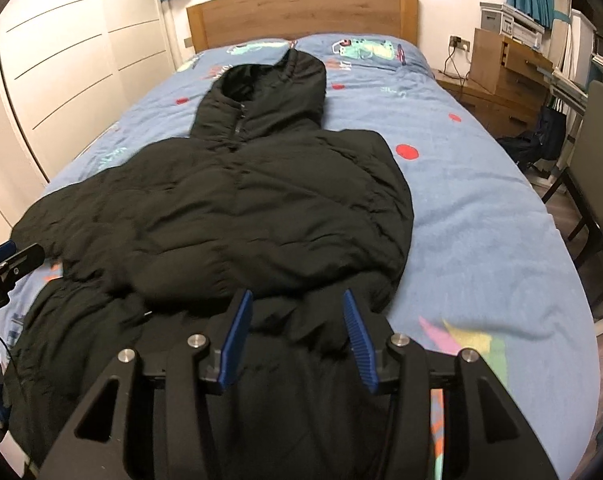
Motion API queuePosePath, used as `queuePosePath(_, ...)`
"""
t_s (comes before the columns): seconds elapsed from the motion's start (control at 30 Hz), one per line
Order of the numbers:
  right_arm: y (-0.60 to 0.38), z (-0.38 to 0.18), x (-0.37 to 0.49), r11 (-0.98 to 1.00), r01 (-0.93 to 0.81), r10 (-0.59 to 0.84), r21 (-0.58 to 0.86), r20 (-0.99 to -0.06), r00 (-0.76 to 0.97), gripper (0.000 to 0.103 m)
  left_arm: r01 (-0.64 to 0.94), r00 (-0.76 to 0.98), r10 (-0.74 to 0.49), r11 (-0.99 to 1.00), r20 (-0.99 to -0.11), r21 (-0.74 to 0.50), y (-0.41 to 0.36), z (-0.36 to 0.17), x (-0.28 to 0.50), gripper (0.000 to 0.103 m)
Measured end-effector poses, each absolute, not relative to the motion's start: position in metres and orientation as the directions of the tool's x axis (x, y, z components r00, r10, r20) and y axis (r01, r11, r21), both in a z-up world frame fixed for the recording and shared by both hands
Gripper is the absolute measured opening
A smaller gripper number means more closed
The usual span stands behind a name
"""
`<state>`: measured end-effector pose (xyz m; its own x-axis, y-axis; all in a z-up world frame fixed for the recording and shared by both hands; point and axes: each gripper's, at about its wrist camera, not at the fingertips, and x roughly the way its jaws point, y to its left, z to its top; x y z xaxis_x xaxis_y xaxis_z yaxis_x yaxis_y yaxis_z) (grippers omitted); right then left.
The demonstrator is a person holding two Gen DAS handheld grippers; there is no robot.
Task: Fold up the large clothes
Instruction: 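Move the left gripper over the coat toward the other sleeve cuff, then grasp the cuff of the sleeve nearest the left gripper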
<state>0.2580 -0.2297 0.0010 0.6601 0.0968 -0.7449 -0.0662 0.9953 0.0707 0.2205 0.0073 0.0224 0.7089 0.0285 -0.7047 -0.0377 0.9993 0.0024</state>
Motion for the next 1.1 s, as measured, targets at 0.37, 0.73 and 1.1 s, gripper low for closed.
queuePosePath(0.37,-0.19,0.031,0.211,0.994,-0.083,0.108,0.07,-0.713,0.692,0.047,-0.149,0.732,0.087,0.988,-0.676,-0.033,0.085,0.037,0.188,0.1)
queuePosePath(0.73,-0.147,0.036,0.218,0.993,-0.115,0.103,0.032,-0.723,0.683,0.047,-0.289,0.701,0.166,0.955,-0.694,-0.062,0.176,0.014,0.192,0.101)
queuePosePath(1.1,-0.093,0.012,0.248,0.984,-0.18,0.121,0.005,-0.761,0.637,0.053,-0.392,0.647,0.234,0.918,-0.726,-0.054,0.253,-0.017,0.215,0.102)
